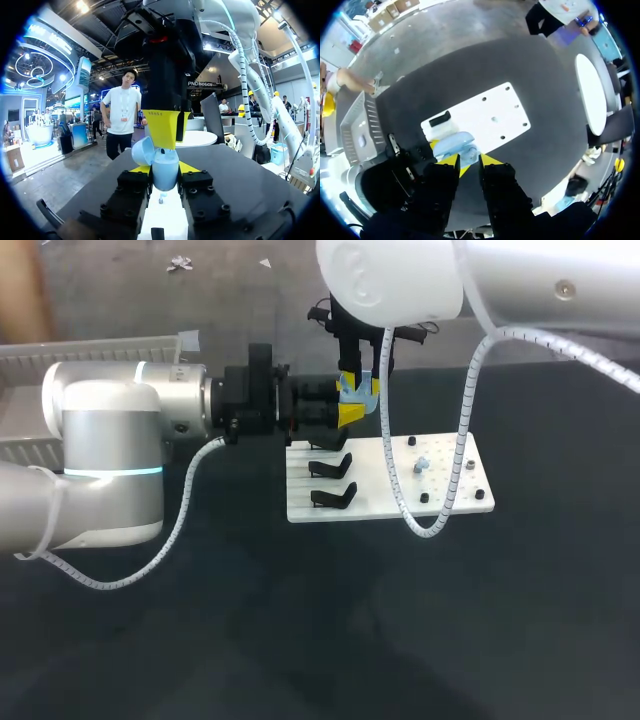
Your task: Pick up each earbud case from the left stands, insert the matching earbuds, close the lid, and place the case in the box.
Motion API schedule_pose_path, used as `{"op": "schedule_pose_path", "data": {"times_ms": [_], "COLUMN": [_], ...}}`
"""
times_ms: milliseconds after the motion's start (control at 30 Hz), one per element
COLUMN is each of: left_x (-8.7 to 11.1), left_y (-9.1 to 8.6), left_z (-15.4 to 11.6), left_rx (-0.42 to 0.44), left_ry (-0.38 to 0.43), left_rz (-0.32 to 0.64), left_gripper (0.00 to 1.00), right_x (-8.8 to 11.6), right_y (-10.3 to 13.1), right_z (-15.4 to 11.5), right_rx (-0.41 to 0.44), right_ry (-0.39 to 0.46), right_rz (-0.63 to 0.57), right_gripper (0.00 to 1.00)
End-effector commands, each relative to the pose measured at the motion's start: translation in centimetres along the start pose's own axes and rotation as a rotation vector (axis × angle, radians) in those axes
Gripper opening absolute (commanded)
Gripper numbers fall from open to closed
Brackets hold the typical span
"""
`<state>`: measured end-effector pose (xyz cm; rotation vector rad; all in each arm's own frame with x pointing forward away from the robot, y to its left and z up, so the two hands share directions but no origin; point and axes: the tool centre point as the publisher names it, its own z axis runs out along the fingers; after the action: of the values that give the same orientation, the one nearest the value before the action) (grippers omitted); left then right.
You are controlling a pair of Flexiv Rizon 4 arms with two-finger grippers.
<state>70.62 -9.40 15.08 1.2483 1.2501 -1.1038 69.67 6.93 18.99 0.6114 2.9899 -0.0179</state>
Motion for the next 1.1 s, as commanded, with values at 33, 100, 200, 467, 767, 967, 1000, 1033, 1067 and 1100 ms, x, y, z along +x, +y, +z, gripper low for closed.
{"op": "schedule_pose_path", "data": {"times_ms": [33,100,200,467,767,967,1000,1033,1067,1100], "left_x": [0.1,0.1,0.1,0.1,0.1,0.1,0.1,0.1,0.1,0.1], "left_y": [-0.2,-0.2,-0.2,-0.2,-0.2,-0.2,-0.2,-0.2,-0.2,-0.2], "left_z": [0.0,0.0,0.0,0.0,0.0,0.0,0.0,0.0,0.0,0.0], "left_rx": [-0.008,-0.008,-0.008,-0.008,-0.008,-0.008,-0.008,-0.008,-0.008,-0.008], "left_ry": [-0.005,-0.005,-0.005,-0.005,-0.005,-0.005,-0.005,-0.005,-0.005,-0.005], "left_rz": [0.005,0.005,0.005,0.005,0.005,0.005,0.005,0.005,0.005,0.005], "left_gripper": [0.00,0.00,0.00,0.00,0.00,0.00,0.00,0.00,0.00,0.00], "right_x": [0.0,0.1,0.6,2.2,3.2,3.9,4.0,4.1,4.1,4.1], "right_y": [0.1,0.0,-0.6,-4.0,-6.5,-7.7,-7.9,-8.1,-8.1,-8.1], "right_z": [-0.1,-0.2,-1.3,-2.7,-3.6,-3.3,-3.2,-3.0,-3.0,-3.0], "right_rx": [-0.003,-0.005,-0.044,-0.228,-0.292,-0.251,-0.233,-0.204,-0.204,-0.204], "right_ry": [0.005,0.002,-0.010,-0.153,-0.236,-0.229,-0.222,-0.233,-0.233,-0.233], "right_rz": [0.002,0.001,0.013,0.042,0.014,-0.036,-0.046,-0.064,-0.064,-0.064], "right_gripper": [0.30,0.30,0.27,0.39,1.00,1.00,1.00,1.00,1.00,1.00]}}
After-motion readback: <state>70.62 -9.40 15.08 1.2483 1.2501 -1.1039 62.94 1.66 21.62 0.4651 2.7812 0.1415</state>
